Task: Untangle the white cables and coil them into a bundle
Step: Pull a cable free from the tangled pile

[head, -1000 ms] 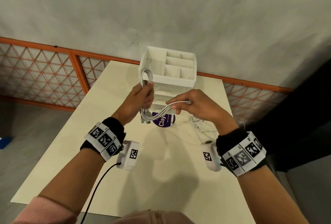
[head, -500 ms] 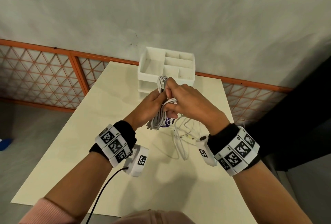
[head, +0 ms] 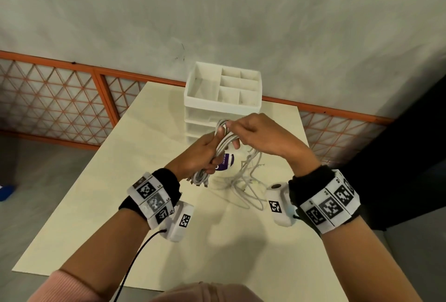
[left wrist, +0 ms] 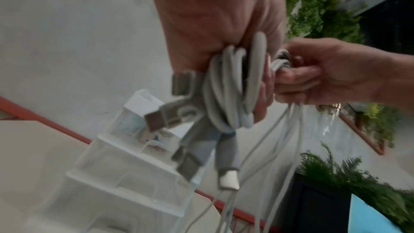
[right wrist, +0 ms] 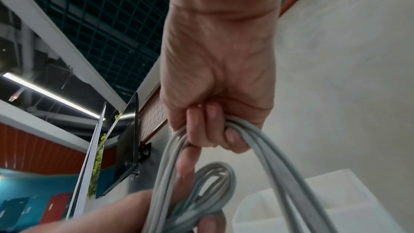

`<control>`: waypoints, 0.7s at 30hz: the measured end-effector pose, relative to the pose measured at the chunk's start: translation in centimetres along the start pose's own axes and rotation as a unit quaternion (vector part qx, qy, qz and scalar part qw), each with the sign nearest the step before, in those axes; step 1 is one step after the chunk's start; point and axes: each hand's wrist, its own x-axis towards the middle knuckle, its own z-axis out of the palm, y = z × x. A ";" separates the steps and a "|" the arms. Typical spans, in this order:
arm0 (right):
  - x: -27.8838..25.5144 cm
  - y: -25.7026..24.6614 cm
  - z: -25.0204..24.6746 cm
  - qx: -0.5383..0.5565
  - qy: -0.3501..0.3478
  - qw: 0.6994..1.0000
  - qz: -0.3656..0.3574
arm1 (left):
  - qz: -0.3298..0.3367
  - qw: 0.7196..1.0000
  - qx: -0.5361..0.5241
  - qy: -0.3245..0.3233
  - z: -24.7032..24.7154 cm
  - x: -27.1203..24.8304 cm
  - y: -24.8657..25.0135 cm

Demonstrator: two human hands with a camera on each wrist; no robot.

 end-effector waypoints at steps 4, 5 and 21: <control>1.0 0.4 -0.2 0.086 0.053 0.995 0.014 | -0.062 0.996 -0.040 -0.046 1.5 -0.2 0.5; 1.2 0.6 -0.2 0.099 0.059 0.993 0.026 | -0.062 0.996 -0.042 -0.057 1.8 -0.3 0.6; -0.2 5.7 1.8 0.191 0.116 0.975 0.010 | 0.058 0.998 -0.025 0.003 -0.4 -1.5 0.9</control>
